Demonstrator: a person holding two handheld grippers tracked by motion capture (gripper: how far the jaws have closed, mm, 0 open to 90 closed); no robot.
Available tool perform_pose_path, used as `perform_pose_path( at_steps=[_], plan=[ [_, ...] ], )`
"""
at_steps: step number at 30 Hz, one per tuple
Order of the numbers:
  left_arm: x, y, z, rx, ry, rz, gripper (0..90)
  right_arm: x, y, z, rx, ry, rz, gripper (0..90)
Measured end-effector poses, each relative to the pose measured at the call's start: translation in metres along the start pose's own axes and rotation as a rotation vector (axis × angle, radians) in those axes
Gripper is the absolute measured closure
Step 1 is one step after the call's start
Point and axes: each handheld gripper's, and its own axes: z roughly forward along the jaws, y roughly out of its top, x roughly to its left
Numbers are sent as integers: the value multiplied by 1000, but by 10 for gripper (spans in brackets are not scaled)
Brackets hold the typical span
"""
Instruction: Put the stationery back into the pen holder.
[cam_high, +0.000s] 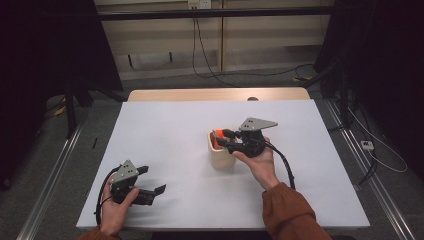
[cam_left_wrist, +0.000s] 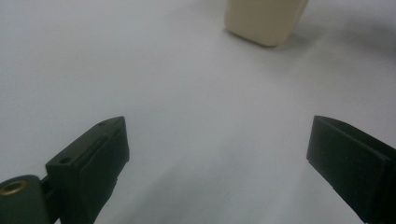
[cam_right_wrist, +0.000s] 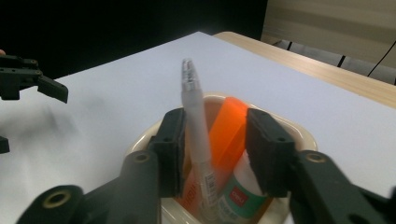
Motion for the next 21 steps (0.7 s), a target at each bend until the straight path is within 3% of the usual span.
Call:
perform_pose_path(
  at_steps=[5,10,14,21],
  plan=[
    [1,1,0,8,5,-1,56,1,4,-3,-34,-14,11,348],
    [1,1,1,9,8,-1,56,0,5,-4,-22,-54,19,158],
    [1,1,1,8,12,-6,56,-2,5,-6,-22,-78,21,75],
    [1,1,1,-1,8,-11,56,-2,4,-6,2,-90,20,36]
  ],
)
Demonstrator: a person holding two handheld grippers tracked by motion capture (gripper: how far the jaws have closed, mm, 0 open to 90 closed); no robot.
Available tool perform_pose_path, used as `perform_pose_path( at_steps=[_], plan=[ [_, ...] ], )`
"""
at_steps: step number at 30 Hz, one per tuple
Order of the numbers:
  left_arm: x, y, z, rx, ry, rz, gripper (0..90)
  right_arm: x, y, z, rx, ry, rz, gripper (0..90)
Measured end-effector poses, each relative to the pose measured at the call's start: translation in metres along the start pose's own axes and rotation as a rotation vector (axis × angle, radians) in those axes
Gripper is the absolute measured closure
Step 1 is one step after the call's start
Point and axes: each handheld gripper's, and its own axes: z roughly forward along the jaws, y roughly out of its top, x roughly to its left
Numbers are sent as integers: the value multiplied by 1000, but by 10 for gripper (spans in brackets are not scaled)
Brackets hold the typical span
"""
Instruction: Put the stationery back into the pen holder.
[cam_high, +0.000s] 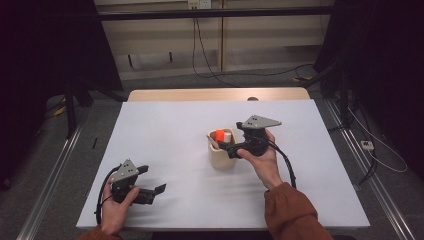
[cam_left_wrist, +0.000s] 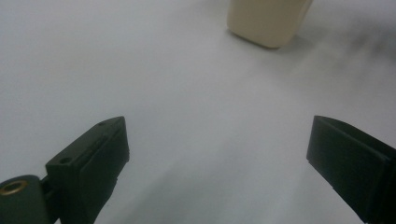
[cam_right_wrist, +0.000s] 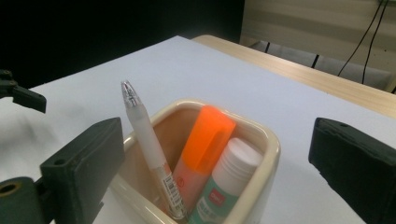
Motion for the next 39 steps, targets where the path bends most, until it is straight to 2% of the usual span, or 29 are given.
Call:
perform_pose_path(
  at_steps=[8,12,22,31,39],
  plan=[
    [0,-1,-2,-14,-5,6,56,-1,1,-4,11,-19,4,44],
    [0,-1,-2,-14,-4,-1,56,0,0,-7,44,-48,-13,46],
    [3,-2,-3,-12,-6,-21,56,-2,-4,-15,58,-84,-16,49],
    [2,-2,-4,-26,2,-28,56,-3,-9,-25,48,-99,-4,50],
    [1,-1,-5,-30,12,-27,56,-9,-19,-43,28,-134,18,52]
  ],
)
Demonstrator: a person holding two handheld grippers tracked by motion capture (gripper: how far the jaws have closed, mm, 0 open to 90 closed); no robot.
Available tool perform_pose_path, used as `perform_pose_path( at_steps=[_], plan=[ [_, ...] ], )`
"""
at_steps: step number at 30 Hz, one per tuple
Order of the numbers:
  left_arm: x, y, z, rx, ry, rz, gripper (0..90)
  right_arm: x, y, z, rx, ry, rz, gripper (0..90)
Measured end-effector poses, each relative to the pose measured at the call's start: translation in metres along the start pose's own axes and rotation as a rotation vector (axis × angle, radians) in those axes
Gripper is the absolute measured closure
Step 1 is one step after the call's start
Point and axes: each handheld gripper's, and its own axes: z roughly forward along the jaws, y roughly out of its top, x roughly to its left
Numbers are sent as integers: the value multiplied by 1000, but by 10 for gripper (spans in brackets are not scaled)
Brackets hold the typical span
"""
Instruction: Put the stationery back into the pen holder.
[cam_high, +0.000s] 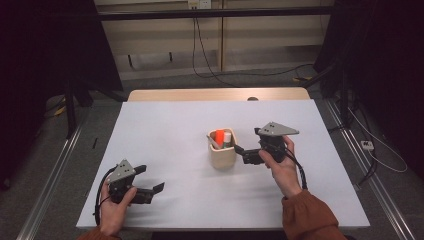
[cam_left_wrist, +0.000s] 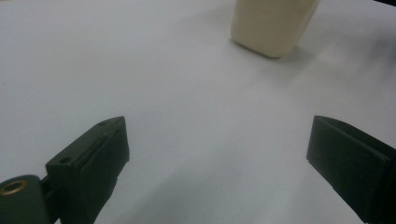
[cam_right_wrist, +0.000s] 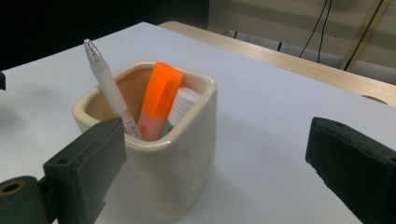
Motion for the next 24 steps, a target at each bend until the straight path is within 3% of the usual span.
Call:
perform_pose_path(
  at_steps=[24],
  plan=[
    [-1,1,-5,-22,11,-3,56,-22,-37,-49,12,-105,49,55]
  ],
)
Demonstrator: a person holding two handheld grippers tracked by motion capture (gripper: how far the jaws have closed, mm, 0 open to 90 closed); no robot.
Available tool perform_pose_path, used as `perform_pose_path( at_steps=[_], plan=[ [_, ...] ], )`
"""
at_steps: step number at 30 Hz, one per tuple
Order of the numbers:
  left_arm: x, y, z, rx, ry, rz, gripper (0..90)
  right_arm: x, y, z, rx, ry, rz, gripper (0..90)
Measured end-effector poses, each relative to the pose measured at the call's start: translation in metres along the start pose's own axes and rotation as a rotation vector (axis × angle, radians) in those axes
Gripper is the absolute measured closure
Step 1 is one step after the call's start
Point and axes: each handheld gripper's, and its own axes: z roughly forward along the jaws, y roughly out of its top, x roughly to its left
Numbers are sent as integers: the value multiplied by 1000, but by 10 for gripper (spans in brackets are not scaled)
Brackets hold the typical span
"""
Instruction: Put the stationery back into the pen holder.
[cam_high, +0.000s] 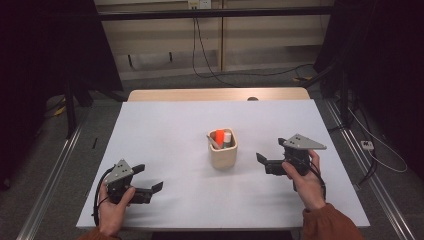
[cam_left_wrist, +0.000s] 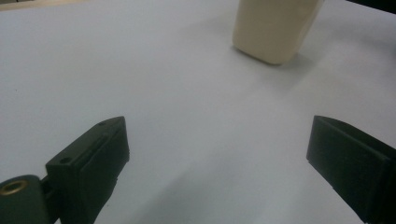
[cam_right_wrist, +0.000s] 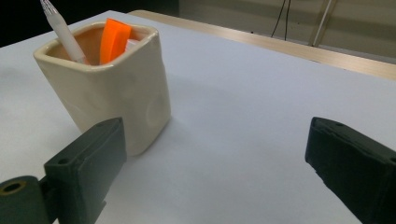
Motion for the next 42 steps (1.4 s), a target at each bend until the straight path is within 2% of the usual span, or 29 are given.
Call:
perform_pose_path(
  at_steps=[26,42],
  plan=[
    [-3,0,-5,-17,21,-3,57,-23,-50,-43,33,-89,61,61],
    [-4,0,-6,-21,22,-4,56,-29,-70,-51,25,-131,98,67]
  ],
)
